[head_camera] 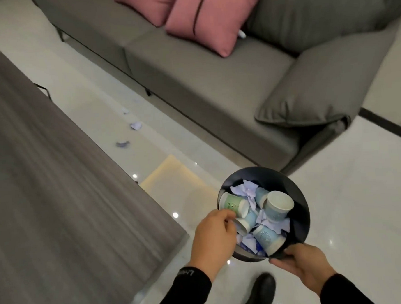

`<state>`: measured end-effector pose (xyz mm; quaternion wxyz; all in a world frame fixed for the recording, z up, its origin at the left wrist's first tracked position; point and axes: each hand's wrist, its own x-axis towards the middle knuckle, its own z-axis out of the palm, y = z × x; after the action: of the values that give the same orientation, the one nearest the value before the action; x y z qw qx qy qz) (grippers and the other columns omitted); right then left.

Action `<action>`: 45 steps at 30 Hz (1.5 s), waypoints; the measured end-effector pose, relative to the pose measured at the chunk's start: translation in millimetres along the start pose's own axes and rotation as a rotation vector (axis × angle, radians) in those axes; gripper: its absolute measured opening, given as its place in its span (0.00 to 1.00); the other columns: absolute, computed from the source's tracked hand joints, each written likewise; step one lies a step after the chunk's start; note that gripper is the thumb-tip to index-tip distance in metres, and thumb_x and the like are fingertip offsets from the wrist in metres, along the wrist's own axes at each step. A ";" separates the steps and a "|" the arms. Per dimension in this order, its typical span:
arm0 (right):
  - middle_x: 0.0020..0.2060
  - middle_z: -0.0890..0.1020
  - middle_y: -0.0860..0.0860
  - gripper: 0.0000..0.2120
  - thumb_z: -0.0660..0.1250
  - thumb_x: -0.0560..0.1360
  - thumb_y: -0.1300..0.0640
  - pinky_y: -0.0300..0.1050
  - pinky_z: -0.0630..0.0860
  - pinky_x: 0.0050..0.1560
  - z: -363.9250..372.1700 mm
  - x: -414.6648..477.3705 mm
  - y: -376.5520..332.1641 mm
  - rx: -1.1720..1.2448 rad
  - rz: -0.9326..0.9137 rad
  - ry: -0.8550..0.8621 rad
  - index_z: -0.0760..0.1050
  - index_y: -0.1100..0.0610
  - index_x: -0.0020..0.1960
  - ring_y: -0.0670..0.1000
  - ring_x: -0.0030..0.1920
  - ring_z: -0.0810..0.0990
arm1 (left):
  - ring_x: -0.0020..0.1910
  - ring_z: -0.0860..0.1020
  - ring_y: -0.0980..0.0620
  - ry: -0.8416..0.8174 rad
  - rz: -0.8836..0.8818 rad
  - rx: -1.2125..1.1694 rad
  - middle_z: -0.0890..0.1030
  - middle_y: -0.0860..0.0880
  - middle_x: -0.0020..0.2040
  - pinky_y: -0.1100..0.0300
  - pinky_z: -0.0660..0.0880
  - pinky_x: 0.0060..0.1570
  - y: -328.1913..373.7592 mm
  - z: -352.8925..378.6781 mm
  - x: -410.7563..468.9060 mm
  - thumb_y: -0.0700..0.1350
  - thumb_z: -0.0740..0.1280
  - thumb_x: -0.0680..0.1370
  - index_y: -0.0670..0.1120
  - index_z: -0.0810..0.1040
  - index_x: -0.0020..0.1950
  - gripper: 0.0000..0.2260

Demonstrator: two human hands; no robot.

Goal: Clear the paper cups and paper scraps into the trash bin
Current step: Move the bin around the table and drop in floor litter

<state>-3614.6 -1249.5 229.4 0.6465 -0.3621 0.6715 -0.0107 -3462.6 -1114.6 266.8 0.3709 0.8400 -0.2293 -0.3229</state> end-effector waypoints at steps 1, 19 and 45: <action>0.33 0.80 0.64 0.04 0.59 0.72 0.76 0.50 0.83 0.34 8.7 3.4 -16.9 -0.025 -0.007 -0.020 0.72 0.72 0.42 0.57 0.26 0.83 | 0.47 0.74 0.59 0.023 -0.006 -0.002 0.80 0.53 0.56 0.68 0.69 0.51 3.9 -9.4 11.6 0.44 0.59 0.77 0.50 0.78 0.57 0.12; 0.39 0.80 0.64 0.11 0.57 0.72 0.76 0.45 0.78 0.21 242.8 93.8 -245.2 -0.568 0.034 -0.300 0.73 0.63 0.40 0.62 0.32 0.81 | 0.46 0.79 0.52 0.536 -0.499 -0.158 0.82 0.53 0.46 0.58 0.75 0.49 -8.3 -160.0 185.8 0.41 0.62 0.76 0.49 0.80 0.52 0.09; 0.54 0.81 0.64 0.14 0.63 0.75 0.67 0.59 0.82 0.41 622.1 290.3 -381.5 -1.276 -0.042 -0.437 0.74 0.65 0.59 0.67 0.52 0.80 | 0.50 0.80 0.49 0.610 -0.805 -0.288 0.83 0.50 0.48 0.59 0.75 0.53 -185.5 -323.3 484.0 0.43 0.62 0.76 0.49 0.78 0.56 0.11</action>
<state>-2861.0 -1393.8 61.7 0.4268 -0.6797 0.3929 0.4490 -2873.0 -1148.5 110.4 0.3792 0.8579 0.2767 -0.2088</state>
